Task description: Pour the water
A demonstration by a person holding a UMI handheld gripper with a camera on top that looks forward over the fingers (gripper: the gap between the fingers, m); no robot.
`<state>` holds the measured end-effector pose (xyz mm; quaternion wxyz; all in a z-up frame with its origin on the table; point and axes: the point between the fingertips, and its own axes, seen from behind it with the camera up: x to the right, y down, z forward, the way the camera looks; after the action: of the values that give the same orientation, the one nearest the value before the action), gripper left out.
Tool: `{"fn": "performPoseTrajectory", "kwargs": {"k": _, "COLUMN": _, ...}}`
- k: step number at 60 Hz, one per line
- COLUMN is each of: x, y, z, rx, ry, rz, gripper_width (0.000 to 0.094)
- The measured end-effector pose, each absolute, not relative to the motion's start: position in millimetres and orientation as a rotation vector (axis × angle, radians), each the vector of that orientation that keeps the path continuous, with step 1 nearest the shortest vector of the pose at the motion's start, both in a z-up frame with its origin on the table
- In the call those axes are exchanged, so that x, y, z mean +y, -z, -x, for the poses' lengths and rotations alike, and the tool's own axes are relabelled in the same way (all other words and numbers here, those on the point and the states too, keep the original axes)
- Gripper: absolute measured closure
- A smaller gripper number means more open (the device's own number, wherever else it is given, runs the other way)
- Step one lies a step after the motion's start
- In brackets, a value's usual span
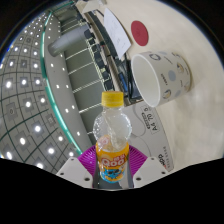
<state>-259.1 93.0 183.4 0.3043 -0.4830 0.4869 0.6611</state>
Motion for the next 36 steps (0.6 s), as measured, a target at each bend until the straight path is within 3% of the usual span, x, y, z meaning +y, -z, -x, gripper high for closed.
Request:
{"fn": "performPoseTrajectory", "kwargs": {"k": 15, "x": 85.5, "y": -220.7, "z": 231.3, "rx": 0.757, "ry": -1.179, "rz": 1.627, "gripper_width": 0.0533}}
{"fn": "performPoseTrajectory", "kwargs": {"k": 26, "x": 99.5, "y": -263.2, "z": 159.8, "rx": 0.337, "ry": -0.649, "rz": 1.687, "gripper_width": 0.0533}}
{"fn": "performPoseTrajectory", "kwargs": {"k": 32, "x": 108.4, "y": -269.0, "z": 114.6, "rx": 0.181, "ry": -0.381, "rz": 1.705, "gripper_width": 0.0533}}
{"fn": "performPoseTrajectory", "kwargs": {"k": 36, "x": 127.0, "y": -255.3, "z": 79.9, "rx": 0.109, "ry": -0.237, "rz": 1.720, "gripper_width": 0.0533}}
